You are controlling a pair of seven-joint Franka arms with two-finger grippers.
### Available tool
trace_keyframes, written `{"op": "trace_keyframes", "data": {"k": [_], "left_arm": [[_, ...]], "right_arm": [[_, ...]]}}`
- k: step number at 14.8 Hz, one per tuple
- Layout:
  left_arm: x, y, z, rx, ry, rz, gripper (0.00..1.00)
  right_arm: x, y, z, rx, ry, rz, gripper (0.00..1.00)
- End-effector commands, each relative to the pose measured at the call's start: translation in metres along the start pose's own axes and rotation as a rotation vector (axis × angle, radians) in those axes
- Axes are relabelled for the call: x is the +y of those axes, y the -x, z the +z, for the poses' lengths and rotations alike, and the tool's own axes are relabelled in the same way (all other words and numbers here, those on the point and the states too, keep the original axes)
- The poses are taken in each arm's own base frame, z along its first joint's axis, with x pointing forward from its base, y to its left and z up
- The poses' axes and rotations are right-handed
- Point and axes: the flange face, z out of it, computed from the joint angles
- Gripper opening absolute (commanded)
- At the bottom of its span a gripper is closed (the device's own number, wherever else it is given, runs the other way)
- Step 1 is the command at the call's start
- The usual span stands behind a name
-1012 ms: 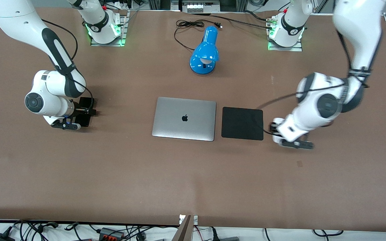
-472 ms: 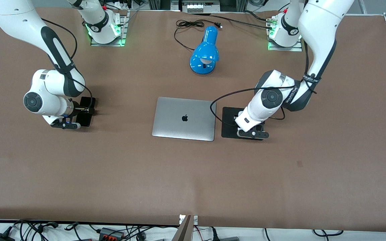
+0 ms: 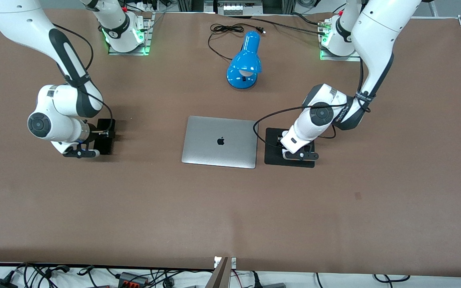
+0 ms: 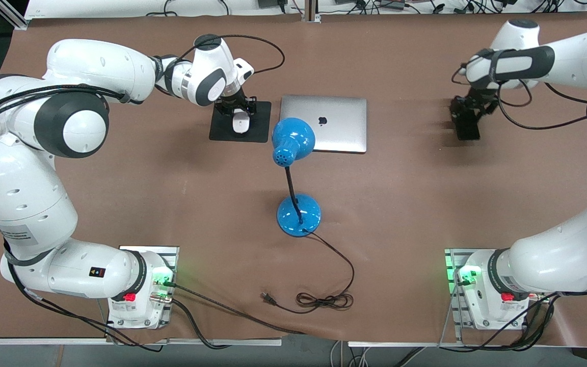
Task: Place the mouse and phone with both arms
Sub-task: 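Move the phone beside the laptop while the left gripper releases the mouse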
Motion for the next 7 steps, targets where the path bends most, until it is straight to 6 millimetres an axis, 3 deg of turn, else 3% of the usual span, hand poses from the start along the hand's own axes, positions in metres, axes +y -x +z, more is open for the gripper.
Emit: {"op": "trace_keyframes", "data": {"k": [1,3,5,7], "left_arm": [[0.001,0.001,0.000,0.017,-0.005,-0.011,0.40],[-0.002,-0.001,-0.001,0.017,-0.005,-0.014,0.49],[-0.005,-0.003,-0.002,0.020,-0.005,-0.020,0.83],[-0.006,-0.006,-0.007,0.028,-0.002,-0.024,0.99]], "right_arm": [[-0.057,-0.012,-0.031,0.034,-0.027,-0.021,0.09],[-0.101,-0.009,-0.021,0.018,-0.024,0.035,0.09],[-0.145,0.000,-0.017,0.013,-0.009,0.064,0.09],[-0.179,0.009,-0.005,-0.002,-0.002,0.097,0.09]]}}
